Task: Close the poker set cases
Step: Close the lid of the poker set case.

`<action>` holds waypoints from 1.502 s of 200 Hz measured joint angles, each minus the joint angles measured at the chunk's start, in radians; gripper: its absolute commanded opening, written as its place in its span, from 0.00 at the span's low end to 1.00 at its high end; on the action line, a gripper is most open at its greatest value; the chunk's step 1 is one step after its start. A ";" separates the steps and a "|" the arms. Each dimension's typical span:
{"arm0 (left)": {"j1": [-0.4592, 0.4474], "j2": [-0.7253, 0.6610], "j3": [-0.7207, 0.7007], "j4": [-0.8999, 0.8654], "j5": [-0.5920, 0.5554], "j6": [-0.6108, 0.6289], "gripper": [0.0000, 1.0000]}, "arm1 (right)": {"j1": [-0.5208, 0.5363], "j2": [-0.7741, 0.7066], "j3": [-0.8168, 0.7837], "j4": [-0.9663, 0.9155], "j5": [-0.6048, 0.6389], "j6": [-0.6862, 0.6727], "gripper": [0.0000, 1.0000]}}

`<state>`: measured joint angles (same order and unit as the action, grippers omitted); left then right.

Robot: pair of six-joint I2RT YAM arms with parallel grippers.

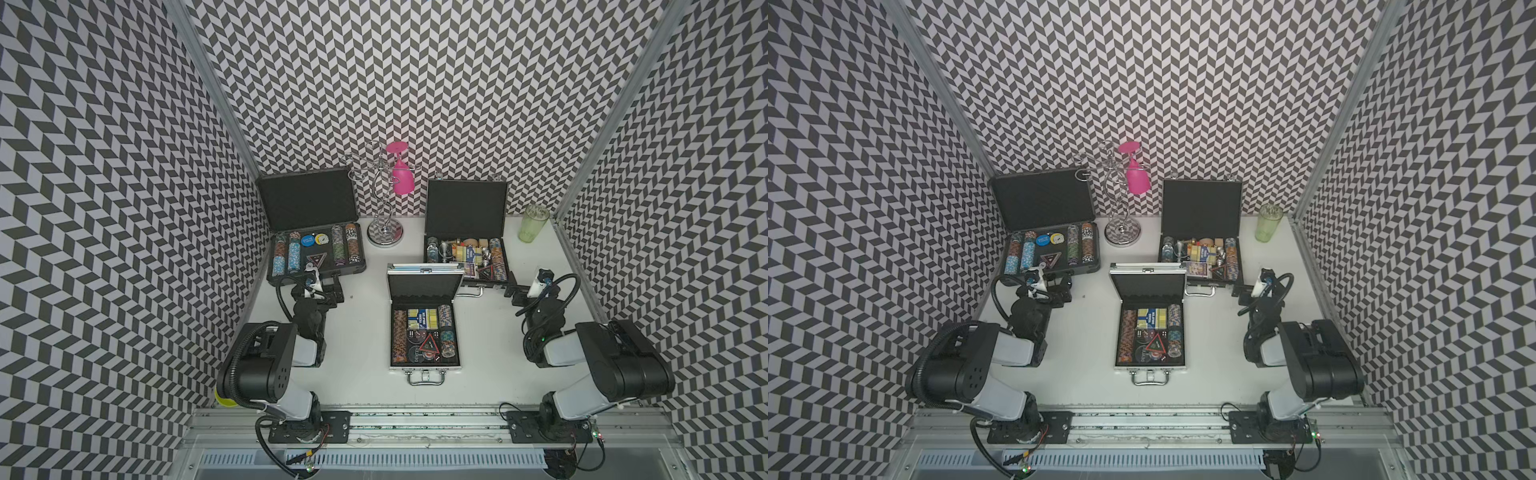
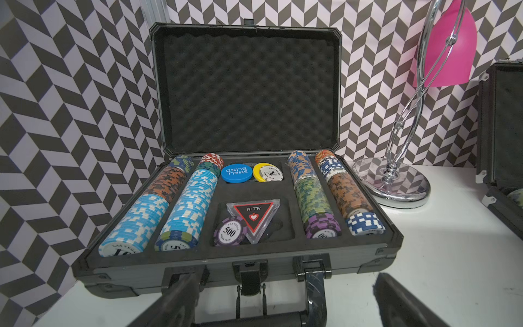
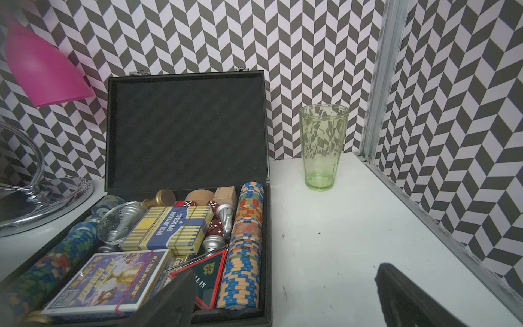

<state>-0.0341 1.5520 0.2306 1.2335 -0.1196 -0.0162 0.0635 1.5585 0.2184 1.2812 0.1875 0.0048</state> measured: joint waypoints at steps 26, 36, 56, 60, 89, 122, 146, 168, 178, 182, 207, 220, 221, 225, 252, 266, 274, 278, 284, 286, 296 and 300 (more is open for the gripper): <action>0.000 0.000 0.000 0.000 0.000 0.000 0.99 | 0.000 0.000 0.000 0.000 0.000 0.000 0.99; 0.000 0.000 0.000 0.000 0.000 0.000 0.99 | 0.000 0.000 0.000 0.000 0.000 0.000 0.99; 0.000 0.000 0.000 0.000 0.000 0.000 1.00 | 0.000 0.000 0.000 0.000 0.000 0.000 0.99; 0.000 0.000 0.000 0.000 0.000 0.000 1.00 | 0.000 0.000 0.000 0.000 0.000 0.000 0.99; 0.000 0.000 0.000 0.000 0.000 0.000 1.00 | 0.000 0.000 0.000 0.000 0.000 0.001 0.99; 0.002 0.000 0.000 0.000 0.000 0.000 0.99 | 0.000 0.000 0.000 0.001 0.000 0.001 0.99; 0.002 0.000 0.000 0.000 0.000 0.000 1.00 | 0.000 0.000 0.000 0.001 0.000 0.001 0.99; 0.002 0.000 0.000 0.000 0.000 0.000 0.99 | 0.000 0.000 0.000 0.001 0.000 0.001 0.99; 0.002 0.000 0.000 0.000 0.000 0.000 1.00 | 0.000 0.000 0.000 0.001 0.000 0.001 0.99; 0.002 0.000 0.000 0.000 0.000 0.000 1.00 | 0.000 0.000 0.001 0.001 0.000 0.001 0.99; 0.005 0.000 0.000 0.000 0.001 0.000 1.00 | 0.000 0.000 0.002 0.001 0.000 0.003 0.99; 0.010 0.000 0.000 0.002 0.004 -0.002 1.00 | 0.000 0.000 0.002 0.002 0.000 0.003 0.99; 0.010 0.000 0.000 0.002 0.003 -0.002 1.00 | 0.000 0.000 0.002 0.001 0.000 0.003 0.99; 0.011 -0.001 0.000 0.002 0.001 -0.004 1.00 | 0.000 0.000 0.002 0.001 0.000 0.003 0.99; 0.015 -0.066 0.058 -0.138 -0.029 -0.015 1.00 | 0.000 -0.011 0.009 -0.027 0.000 0.004 1.00; 0.010 -0.102 0.126 -0.215 -0.053 -0.015 0.99 | 0.000 -0.049 0.031 -0.092 0.003 0.004 0.99; 0.002 -0.122 0.166 -0.259 -0.073 -0.016 0.99 | 0.000 -0.082 0.051 -0.141 0.005 0.007 0.99; -0.002 -0.131 0.185 -0.287 -0.082 -0.021 1.00 | 0.000 -0.098 0.064 -0.167 0.004 0.007 0.99; -0.008 -0.143 0.214 -0.327 -0.093 -0.027 1.00 | 0.000 -0.121 0.084 -0.203 0.003 0.008 0.99; -0.010 -0.148 0.225 -0.344 -0.098 -0.029 1.00 | 0.000 -0.129 0.092 -0.217 0.002 0.008 0.99; -0.017 -0.164 0.273 -0.416 -0.112 -0.047 1.00 | 0.000 -0.166 0.129 -0.282 -0.002 0.014 0.99; -0.019 -0.169 0.291 -0.442 -0.119 -0.054 0.99 | 0.000 -0.180 0.145 -0.307 -0.002 0.017 0.99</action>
<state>-0.0536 1.3830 0.5213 0.7918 -0.2382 -0.0700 0.0635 1.3788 0.3630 0.9741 0.1860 0.0216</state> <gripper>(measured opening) 0.995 0.987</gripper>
